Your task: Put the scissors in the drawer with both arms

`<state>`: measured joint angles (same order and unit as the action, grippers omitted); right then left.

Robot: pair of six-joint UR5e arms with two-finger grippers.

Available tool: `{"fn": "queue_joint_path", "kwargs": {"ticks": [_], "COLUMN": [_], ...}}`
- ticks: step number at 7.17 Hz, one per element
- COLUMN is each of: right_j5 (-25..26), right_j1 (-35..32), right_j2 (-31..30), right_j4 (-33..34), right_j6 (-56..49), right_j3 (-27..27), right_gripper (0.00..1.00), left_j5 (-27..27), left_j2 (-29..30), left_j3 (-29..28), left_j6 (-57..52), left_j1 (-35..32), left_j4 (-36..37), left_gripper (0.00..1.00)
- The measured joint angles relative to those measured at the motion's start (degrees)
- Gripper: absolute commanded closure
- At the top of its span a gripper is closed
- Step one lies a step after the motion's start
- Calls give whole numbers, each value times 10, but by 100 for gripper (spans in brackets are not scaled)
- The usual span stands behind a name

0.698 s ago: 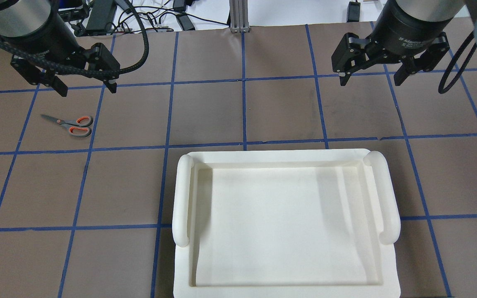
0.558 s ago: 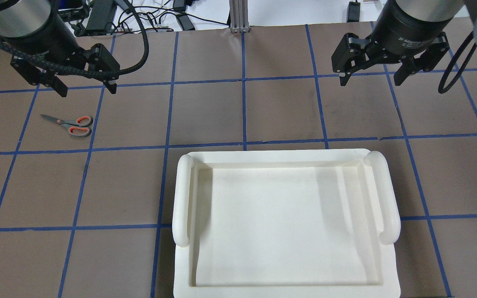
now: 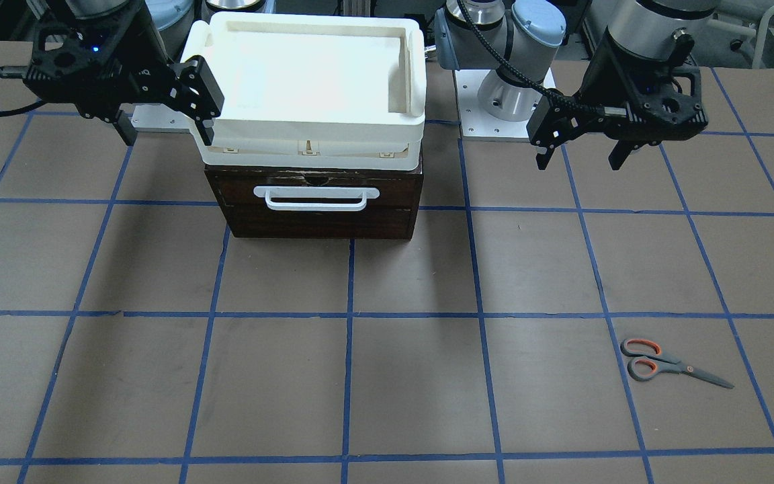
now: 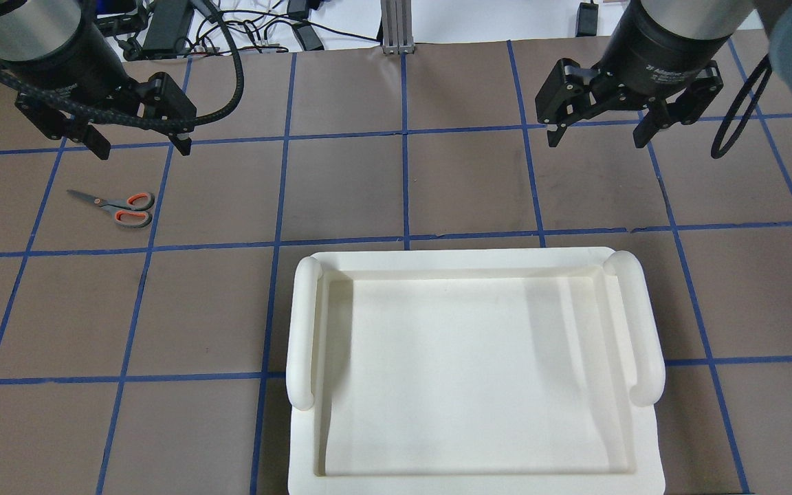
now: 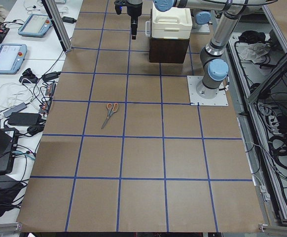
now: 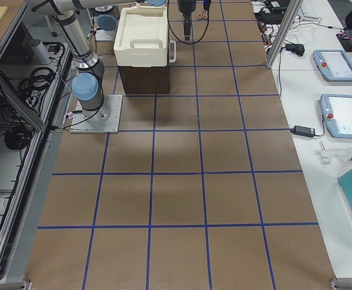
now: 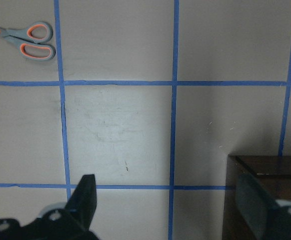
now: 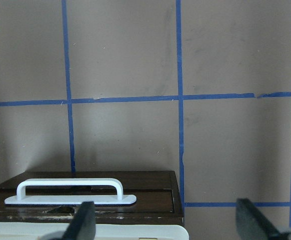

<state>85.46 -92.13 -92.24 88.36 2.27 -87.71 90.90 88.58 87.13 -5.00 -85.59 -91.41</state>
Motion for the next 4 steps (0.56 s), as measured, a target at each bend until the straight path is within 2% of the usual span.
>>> {"fn": "queue_joint_path", "kwargs": {"ticks": [2,4], "right_j5": [-47,-80], "right_j1": [-32,-54], "right_j2": [42,91], "right_j4": [15,26], "right_j6": [-49,-190], "right_j3": [7,16], "right_gripper": [0,0], "left_j5": [-5,-4], "left_j2": [14,39], "left_j3": [2,28], "left_j6": [-125,-291], "left_j1": [49,93], "left_j4": [18,72], "left_gripper": [0,0]}}
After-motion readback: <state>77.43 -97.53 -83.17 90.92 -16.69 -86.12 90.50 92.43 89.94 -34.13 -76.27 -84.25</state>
